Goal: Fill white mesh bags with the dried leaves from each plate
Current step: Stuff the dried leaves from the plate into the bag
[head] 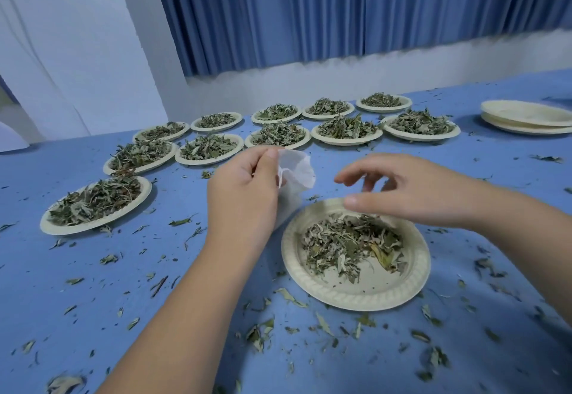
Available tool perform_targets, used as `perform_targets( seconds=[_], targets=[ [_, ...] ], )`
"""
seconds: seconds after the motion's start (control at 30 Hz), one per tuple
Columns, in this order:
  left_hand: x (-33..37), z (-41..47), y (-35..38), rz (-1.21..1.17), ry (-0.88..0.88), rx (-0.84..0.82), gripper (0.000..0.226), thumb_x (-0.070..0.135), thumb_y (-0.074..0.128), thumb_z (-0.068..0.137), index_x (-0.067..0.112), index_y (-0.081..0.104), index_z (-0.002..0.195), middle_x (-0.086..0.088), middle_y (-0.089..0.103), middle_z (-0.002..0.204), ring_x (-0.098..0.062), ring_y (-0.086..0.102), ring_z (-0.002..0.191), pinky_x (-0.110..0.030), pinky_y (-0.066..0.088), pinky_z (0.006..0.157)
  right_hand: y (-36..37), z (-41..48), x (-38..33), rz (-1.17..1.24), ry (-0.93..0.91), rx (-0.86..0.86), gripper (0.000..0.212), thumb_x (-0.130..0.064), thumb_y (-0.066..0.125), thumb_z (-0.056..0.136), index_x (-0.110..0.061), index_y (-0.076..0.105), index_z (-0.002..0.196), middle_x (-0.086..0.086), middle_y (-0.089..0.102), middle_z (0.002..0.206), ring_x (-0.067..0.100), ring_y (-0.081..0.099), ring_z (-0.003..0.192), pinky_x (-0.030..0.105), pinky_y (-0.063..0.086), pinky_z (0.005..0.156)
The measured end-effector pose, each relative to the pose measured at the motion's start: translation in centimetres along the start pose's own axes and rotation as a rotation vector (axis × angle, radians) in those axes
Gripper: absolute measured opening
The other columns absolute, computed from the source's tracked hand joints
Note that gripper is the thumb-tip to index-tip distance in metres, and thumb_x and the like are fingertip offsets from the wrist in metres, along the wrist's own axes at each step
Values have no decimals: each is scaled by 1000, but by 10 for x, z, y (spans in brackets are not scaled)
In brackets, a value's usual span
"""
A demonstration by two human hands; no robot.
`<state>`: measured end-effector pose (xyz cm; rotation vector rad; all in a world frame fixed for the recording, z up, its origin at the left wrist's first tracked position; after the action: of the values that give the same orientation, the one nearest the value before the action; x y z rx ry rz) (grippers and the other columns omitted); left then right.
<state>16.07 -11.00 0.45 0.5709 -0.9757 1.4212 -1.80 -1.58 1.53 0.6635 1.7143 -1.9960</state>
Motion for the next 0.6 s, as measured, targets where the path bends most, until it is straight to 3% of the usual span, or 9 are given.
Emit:
perform_targets(
  seconds=[0.1,0.17,0.27,0.4,0.6],
  targets=[
    [3,2,-6,140,102,1,22,23,52,99,29,71,90,22,60,63,4,53,63,-10,38,58,1,-16,8,-232,23,-199,63,-79,52,60,-63,38,120,-45,42,108,-22,43,96,13,37,76],
    [5,2,-10,195,144,26,20,22,53,98,30,72,95,20,62,66,4,54,67,-10,39,60,5,-19,12,-372,24,-281,79,-78,55,66,-58,26,137,-37,34,127,-16,33,111,18,33,93],
    [6,2,-13,247,198,79,20,21,55,98,24,74,103,26,62,75,6,57,77,-13,43,69,8,-19,12,-499,19,-293,84,-72,56,75,-48,18,145,-28,26,144,-2,16,133,31,26,111],
    [3,1,-8,345,286,56,20,16,55,98,17,74,105,32,57,86,20,52,85,0,36,73,11,-23,12,-563,26,-319,77,-63,58,81,-45,21,146,-22,31,143,3,17,132,35,30,109],
    [-8,-1,1,360,302,12,19,14,56,98,13,74,105,19,63,81,23,51,81,-1,38,73,16,-24,11,-569,0,-351,71,-46,62,88,-46,22,146,-17,34,140,6,21,133,35,32,107]
  ],
)
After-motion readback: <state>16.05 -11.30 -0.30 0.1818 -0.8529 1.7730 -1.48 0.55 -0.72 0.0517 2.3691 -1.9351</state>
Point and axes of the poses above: each hand's wrist, its own z-axis towards the middle knuckle, its own y-axis out of the palm, x = y × z, the point moved 3 cm from there along z, towards the middle knuckle
